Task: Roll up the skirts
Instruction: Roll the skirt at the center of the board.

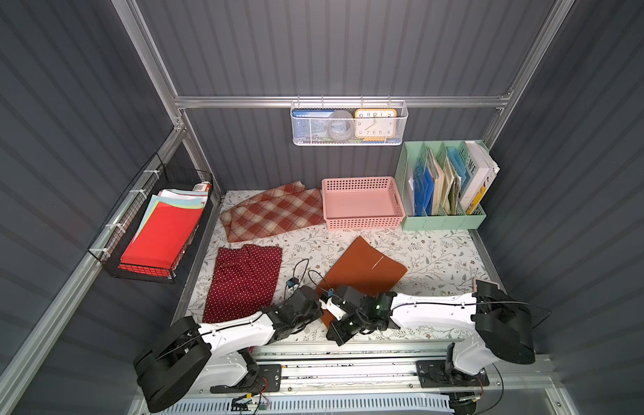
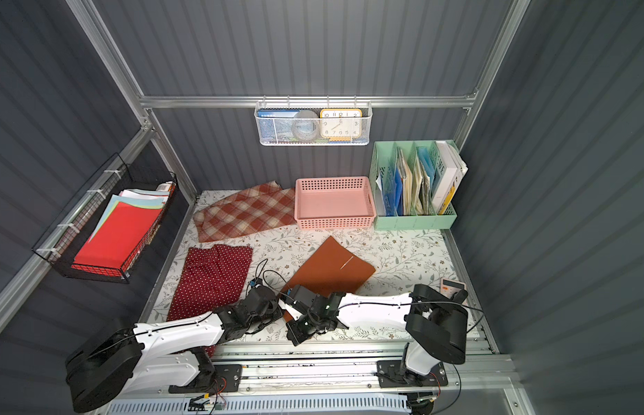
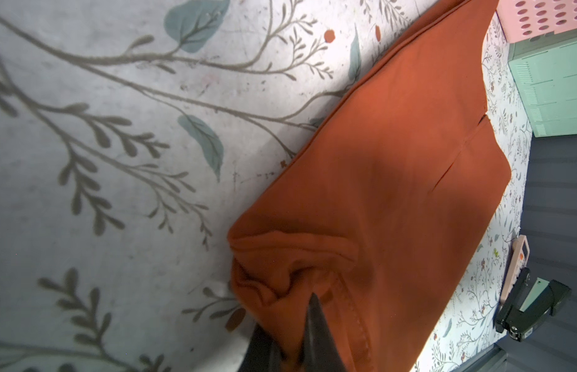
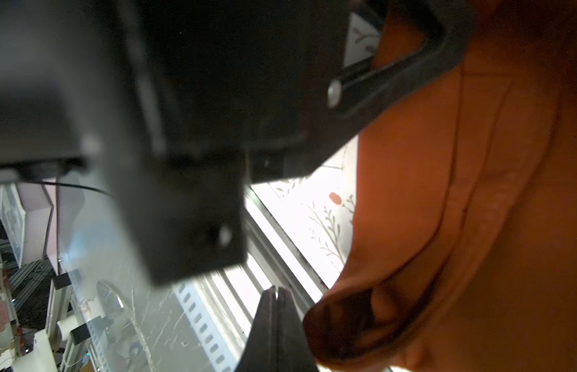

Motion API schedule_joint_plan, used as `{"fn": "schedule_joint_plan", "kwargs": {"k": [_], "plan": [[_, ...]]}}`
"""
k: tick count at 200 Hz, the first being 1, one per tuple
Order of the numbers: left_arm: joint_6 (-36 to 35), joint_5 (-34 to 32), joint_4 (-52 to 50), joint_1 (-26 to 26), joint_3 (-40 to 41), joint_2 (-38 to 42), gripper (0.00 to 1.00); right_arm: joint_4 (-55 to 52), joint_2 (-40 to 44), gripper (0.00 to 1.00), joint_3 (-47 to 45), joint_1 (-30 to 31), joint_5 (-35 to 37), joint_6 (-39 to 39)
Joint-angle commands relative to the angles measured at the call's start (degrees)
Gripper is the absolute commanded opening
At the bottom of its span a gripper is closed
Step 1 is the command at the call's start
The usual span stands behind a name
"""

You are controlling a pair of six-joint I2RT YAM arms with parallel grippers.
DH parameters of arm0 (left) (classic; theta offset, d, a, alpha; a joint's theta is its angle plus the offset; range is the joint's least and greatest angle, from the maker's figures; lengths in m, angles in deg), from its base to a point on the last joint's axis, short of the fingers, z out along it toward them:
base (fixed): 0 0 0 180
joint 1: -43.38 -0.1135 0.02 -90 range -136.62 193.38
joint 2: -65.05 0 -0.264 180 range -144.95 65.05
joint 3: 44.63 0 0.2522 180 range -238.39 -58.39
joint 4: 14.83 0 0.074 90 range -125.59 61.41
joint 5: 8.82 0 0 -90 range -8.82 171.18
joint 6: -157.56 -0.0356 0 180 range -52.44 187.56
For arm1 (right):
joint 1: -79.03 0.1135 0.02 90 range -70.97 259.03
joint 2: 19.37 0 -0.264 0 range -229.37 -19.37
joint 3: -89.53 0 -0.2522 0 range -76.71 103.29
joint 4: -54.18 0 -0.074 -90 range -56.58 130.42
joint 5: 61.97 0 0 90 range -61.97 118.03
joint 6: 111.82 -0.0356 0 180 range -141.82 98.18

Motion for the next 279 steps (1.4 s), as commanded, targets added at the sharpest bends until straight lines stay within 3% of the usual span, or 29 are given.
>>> {"fn": "schedule_joint_plan", "kwargs": {"k": [1, 94, 171, 204, 279], "plan": [[1.6, -1.4, -2.1, 0.4, 0.9, 1.5, 0.0, -3.8, -1.5, 0.0, 2.1, -0.1, 8.3, 2.0], [2.0, -0.5, -2.6, 1.0, 1.9, 2.7, 0.0, -11.2, -4.5, 0.0, 1.2, -2.6, 17.4, 5.2], [4.6, -1.6, -3.6, 1.8, 4.2, 7.8, 0.0, -11.6, -6.2, 0.01, 0.6, -3.0, 16.5, 6.7], [6.7, -2.3, -0.9, 3.1, 5.8, 9.2, 0.0, -10.9, -7.1, 0.01, 0.9, -8.5, 14.0, 8.5], [7.0, -3.3, 6.9, 4.2, 3.3, -0.4, 0.0, -15.7, -15.4, 0.0, 8.7, -17.2, 12.2, 13.6]]}}
